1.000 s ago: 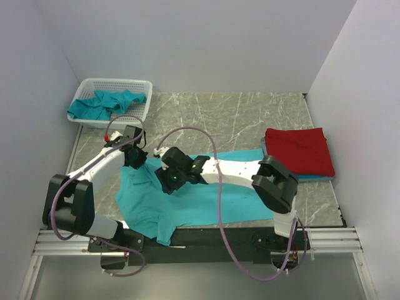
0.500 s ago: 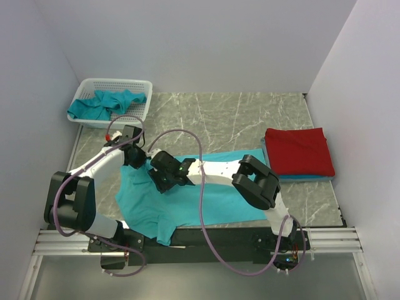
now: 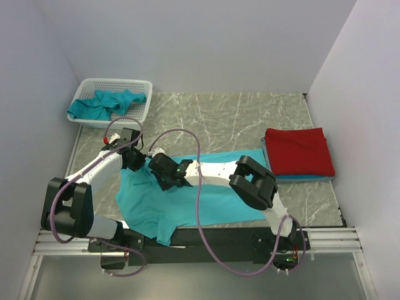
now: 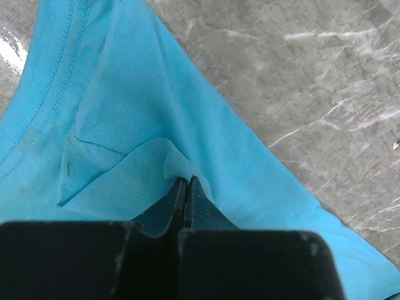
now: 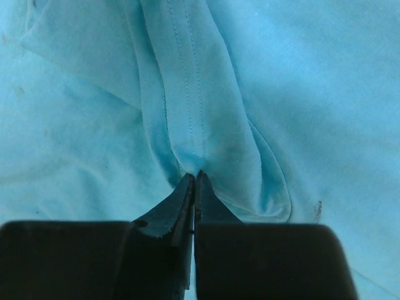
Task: Fold and stack the t-shirts
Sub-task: Fold the tshirt
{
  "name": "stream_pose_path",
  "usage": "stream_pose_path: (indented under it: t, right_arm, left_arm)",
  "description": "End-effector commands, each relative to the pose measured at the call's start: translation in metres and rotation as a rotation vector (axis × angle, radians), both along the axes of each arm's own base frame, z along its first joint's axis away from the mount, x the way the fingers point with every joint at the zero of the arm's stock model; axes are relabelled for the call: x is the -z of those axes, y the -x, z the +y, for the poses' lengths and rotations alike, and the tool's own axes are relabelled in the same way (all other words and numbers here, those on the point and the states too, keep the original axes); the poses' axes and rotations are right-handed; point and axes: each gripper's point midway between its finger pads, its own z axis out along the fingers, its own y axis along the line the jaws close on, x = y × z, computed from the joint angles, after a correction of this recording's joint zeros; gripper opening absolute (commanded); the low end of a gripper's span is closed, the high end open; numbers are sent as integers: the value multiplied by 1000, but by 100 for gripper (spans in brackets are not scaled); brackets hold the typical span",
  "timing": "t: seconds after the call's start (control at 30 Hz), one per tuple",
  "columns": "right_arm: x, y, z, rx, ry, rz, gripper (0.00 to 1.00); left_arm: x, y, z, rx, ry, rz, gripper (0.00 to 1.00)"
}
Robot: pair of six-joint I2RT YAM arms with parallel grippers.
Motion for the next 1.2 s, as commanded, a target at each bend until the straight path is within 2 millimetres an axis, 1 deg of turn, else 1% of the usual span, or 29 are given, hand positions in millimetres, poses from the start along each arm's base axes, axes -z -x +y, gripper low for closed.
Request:
stream_pose_path:
  t: [0.0, 0.03, 0.07, 0.13, 0.17, 0.2, 0.23, 0.27, 0.3, 0.37, 0.4, 0.47, 0.5, 0.53, 0.57, 0.6, 0.73, 0.83, 0.87, 1.03, 1.1, 1.17]
  right_arm:
    - [-31, 3, 7, -15, -29, -26, 0]
    - [-34, 6, 4, -16, -24, -19, 0]
    - [-43, 6, 4, -17, -38, -24, 0]
    - [-49, 9, 1, -17, -44, -21, 0]
    - [-59, 10, -1, -22, -59, -27, 0]
    - [-60, 11, -3, -23, -57, -25, 0]
    - [-62, 13, -7, -23, -51, -22, 0]
    - [-67, 15, -8, -30, -57, -23, 0]
    - [-66, 19, -9, -46, -54, -10, 0]
    - [-70, 21, -12, -61, -58, -6, 0]
    - [-69, 25, -13, -72, -57, 3, 0]
    - [-70, 26, -16, -78, -51, 3, 0]
    - [-67, 27, -18, -81, -42, 6, 0]
    - [-67, 29, -19, -84, -40, 6, 0]
    - [-67, 28, -21, -89, -38, 4, 0]
    - [-67, 29, -22, -94, -32, 4, 0]
    - [-68, 37, -24, -138, -38, 20, 0]
    - [-70, 41, -25, -157, -45, 27, 0]
    - [-68, 42, -27, -163, -37, 27, 0]
    - [-65, 44, -34, -175, -21, 24, 0]
    - [-64, 45, -36, -179, -16, 23, 0]
    - [-62, 51, -34, -207, -28, 47, 1]
  left_arm:
    - [-8, 2, 3, 3, -2, -19, 1]
    - [-10, 3, 3, 3, -2, -22, 1]
    - [-11, 5, 3, 4, 0, -24, 1]
    - [-12, 8, 3, 2, 5, -23, 1]
    - [-15, 11, 3, 1, 9, -31, 1]
    - [-13, 15, 4, 0, 9, -23, 1]
    - [-16, 18, 5, -7, 13, -30, 1]
    - [-16, 23, 5, -9, 13, -22, 1]
    - [-14, 27, 6, -11, 12, -14, 1]
    - [-18, 32, 6, -14, 23, -23, 1]
    - [-13, 41, 8, -19, 18, 7, 1]
    - [-14, 51, 7, -21, 37, 10, 1]
    - [-8, 61, 8, -21, 39, 35, 1]
    - [-6, 66, 7, -26, 47, 46, 1]
    - [-9, 71, 7, -27, 57, 37, 1]
    - [-6, 77, 7, -27, 62, 49, 1]
    - [-12, 99, 13, -53, 66, 56, 1]
    - [-13, 110, 12, -61, 83, 62, 1]
    - [-12, 117, 13, -66, 84, 81, 1]
    - [-15, 130, 13, -65, 96, 96, 1]
    - [-9, 138, 12, -65, 106, 125, 1]
    - [-5, 143, 10, -62, 120, 130, 1]
